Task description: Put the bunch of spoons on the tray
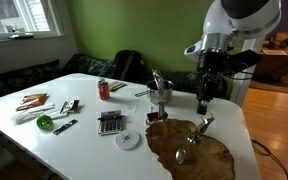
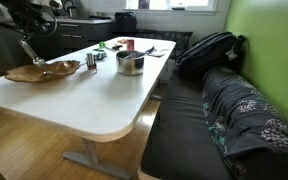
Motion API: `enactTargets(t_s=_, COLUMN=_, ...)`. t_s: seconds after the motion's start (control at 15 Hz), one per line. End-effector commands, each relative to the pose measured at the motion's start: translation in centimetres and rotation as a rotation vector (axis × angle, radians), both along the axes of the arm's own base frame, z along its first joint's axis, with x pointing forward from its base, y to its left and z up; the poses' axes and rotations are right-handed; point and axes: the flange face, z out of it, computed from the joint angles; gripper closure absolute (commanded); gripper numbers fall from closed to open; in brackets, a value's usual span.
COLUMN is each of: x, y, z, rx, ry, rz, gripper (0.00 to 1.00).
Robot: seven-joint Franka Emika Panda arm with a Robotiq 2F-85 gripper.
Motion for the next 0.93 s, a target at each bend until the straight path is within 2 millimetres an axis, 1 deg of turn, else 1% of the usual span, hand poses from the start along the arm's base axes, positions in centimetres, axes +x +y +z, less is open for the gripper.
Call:
enactTargets(t_s=0.0, x=-0.3, y=-0.5, z=-1.6, rx=-0.003, ry=0.049, rz=-0.032, gripper=0.99)
enactTargets(t_s=0.33, x=0.0, y=-1.2, z=-3.1, rx=-0.037, ry=0.069, rz=-0.059, gripper=0.99)
enactTargets(t_s=0.47, x=0.5, y=-1.3, z=-3.6, rx=-0.066, ry=0.056, rz=-0.067, gripper=0.99)
enactTargets(t_s=0.87, x=2.7, y=-1.7, z=-4.6, rx=-0.244, ry=-0.061, rz=-0.091, gripper=0.99)
